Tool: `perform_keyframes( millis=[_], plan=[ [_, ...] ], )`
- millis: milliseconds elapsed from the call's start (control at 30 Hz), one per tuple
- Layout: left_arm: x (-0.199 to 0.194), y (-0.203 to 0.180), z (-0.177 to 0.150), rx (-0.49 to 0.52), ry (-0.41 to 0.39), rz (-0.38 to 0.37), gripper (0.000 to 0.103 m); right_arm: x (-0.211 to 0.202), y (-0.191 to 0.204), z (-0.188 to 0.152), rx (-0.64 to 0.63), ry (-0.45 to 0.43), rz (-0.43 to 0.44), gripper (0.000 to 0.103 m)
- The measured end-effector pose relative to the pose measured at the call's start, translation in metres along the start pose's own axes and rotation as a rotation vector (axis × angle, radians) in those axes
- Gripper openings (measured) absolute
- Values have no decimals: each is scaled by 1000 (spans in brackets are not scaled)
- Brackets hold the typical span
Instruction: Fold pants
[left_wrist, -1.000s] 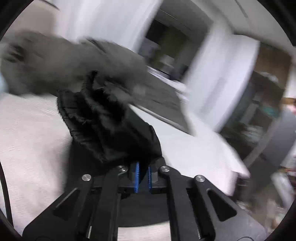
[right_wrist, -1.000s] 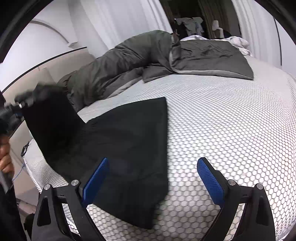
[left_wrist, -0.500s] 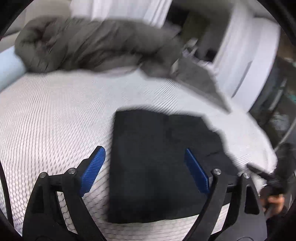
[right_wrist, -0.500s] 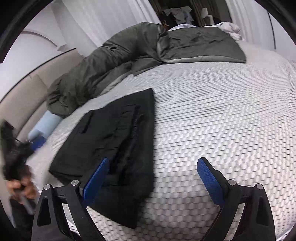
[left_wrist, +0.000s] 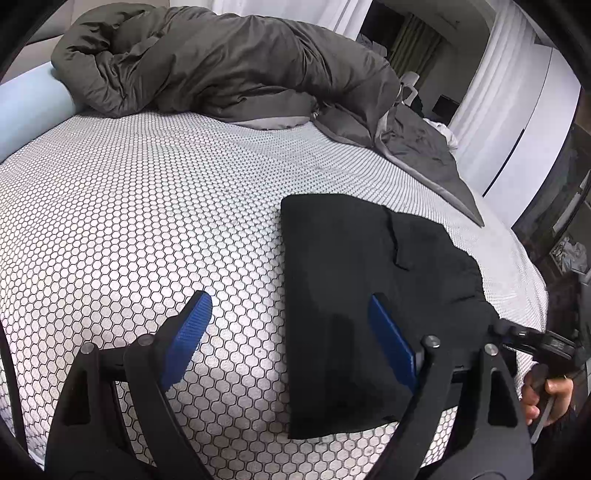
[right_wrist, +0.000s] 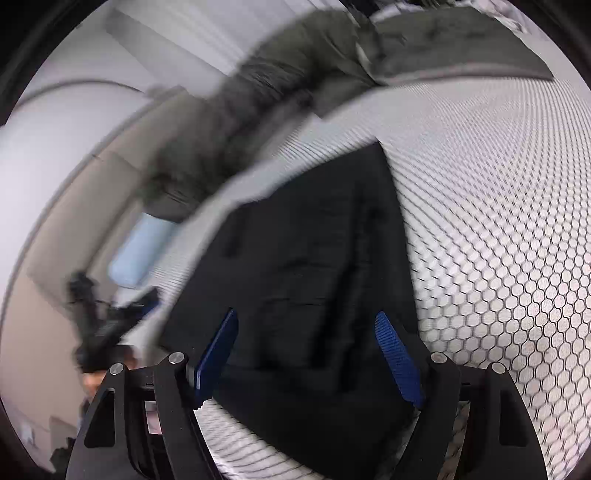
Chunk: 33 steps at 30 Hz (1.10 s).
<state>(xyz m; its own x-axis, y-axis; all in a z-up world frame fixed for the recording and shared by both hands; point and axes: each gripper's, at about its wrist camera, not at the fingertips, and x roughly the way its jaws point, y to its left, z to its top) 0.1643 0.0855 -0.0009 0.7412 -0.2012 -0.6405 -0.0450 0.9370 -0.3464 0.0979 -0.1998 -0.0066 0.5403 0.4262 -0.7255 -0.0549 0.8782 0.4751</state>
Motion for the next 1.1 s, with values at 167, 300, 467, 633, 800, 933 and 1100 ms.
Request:
perform_keyframes(
  millis=[167, 300, 467, 633, 800, 933, 1100],
  plan=[
    [-16, 1, -8, 7, -4, 10, 84, 17, 11, 9, -53, 6, -81, 42],
    [-26, 1, -8, -3, -16, 8, 84, -7, 36, 8, -132, -116, -36, 20],
    [-26, 0, -9, 10, -6, 17, 84, -34, 46, -9, -189, -168, -55, 19],
    [-20, -12, -10, 63, 12, 31, 84, -13, 9, -24, -151, -36, -174, 38],
    [-33, -51, -16, 248, -67, 11, 85, -55, 18, -21, -193, -231, -213, 60],
    [-28, -93, -30, 458, -56, -77, 85, -53, 47, -19, -299, -294, -186, 52],
    [4, -118, -56, 642, 85, -100, 85, 12, 86, -27, -482, -118, -215, 44]
  ],
)
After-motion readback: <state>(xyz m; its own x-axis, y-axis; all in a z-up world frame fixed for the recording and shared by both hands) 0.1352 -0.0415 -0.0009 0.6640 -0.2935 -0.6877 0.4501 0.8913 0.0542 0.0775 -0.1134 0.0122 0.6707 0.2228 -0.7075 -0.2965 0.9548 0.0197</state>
